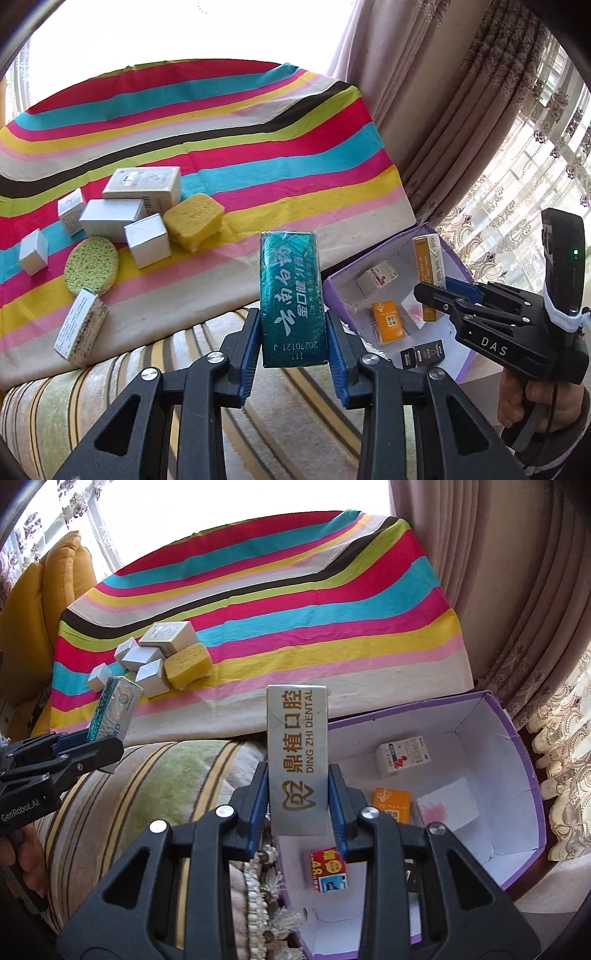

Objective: Organize objects
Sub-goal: 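Carry the DING ZHI DENTAL box and teal pack over the purple-rimmed box, then open the right tool to drop the dental box while the left tool drops the teal pack, then move both open tools back to the pile on the striped cloth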

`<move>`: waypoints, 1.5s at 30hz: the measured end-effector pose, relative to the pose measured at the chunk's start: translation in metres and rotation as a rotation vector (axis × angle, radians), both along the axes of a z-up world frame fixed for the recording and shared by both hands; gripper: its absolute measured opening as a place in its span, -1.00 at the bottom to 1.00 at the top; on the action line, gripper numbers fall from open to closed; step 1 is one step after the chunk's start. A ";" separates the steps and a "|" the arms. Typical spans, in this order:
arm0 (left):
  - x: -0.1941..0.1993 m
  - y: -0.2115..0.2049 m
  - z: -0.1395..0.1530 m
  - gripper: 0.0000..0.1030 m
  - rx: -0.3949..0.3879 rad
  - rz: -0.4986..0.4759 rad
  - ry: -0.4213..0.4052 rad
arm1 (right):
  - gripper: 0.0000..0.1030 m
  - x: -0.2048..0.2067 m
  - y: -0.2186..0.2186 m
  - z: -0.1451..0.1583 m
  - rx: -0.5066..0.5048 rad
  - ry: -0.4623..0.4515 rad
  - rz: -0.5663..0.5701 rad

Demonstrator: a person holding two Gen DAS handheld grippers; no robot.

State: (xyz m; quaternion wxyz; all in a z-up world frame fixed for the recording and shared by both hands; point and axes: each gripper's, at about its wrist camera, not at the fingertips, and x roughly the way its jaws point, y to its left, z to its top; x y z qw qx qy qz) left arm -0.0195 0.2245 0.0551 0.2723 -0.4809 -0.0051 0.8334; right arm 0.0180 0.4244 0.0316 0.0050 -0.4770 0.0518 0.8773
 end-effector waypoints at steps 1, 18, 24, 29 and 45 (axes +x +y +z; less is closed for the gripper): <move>0.000 0.008 0.000 -0.32 0.001 -0.018 -0.005 | -0.33 0.002 0.007 -0.001 0.005 -0.002 -0.013; 0.009 0.103 -0.009 -0.32 -0.028 -0.226 -0.031 | -0.33 0.040 0.106 -0.007 0.149 -0.021 -0.254; 0.008 0.115 -0.010 -0.31 -0.010 -0.254 -0.035 | -0.33 0.047 0.128 -0.005 0.193 -0.021 -0.323; 0.006 0.116 -0.011 -0.18 0.011 -0.248 -0.050 | -0.29 0.048 0.139 -0.005 0.191 -0.025 -0.360; -0.002 0.082 -0.003 -0.13 0.054 -0.171 -0.043 | 0.21 0.041 0.113 0.002 0.184 -0.008 -0.286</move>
